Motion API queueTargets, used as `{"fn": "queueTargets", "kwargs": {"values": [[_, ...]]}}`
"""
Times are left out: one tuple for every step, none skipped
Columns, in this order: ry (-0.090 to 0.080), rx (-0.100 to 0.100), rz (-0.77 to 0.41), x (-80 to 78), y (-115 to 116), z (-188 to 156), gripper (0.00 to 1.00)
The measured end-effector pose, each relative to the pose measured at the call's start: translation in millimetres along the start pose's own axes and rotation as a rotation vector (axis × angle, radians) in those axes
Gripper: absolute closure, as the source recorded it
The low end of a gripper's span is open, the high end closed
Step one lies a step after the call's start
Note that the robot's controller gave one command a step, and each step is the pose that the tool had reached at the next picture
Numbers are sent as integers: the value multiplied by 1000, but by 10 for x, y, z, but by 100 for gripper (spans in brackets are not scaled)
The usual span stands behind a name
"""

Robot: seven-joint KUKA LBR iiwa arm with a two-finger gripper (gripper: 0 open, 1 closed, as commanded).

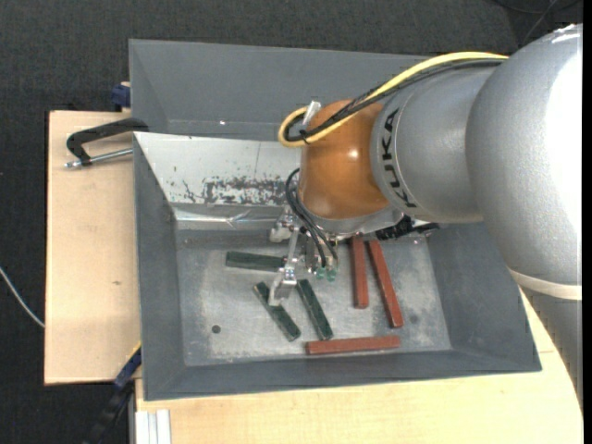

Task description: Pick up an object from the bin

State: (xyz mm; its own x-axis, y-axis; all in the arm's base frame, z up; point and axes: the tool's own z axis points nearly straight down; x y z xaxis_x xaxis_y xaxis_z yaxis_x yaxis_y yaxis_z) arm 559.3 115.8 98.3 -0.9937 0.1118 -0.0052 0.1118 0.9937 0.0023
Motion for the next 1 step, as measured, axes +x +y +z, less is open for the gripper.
{"fn": "queueTargets", "kwargs": {"values": [[1, -1, 30, 13, 150, -72, 0]]}}
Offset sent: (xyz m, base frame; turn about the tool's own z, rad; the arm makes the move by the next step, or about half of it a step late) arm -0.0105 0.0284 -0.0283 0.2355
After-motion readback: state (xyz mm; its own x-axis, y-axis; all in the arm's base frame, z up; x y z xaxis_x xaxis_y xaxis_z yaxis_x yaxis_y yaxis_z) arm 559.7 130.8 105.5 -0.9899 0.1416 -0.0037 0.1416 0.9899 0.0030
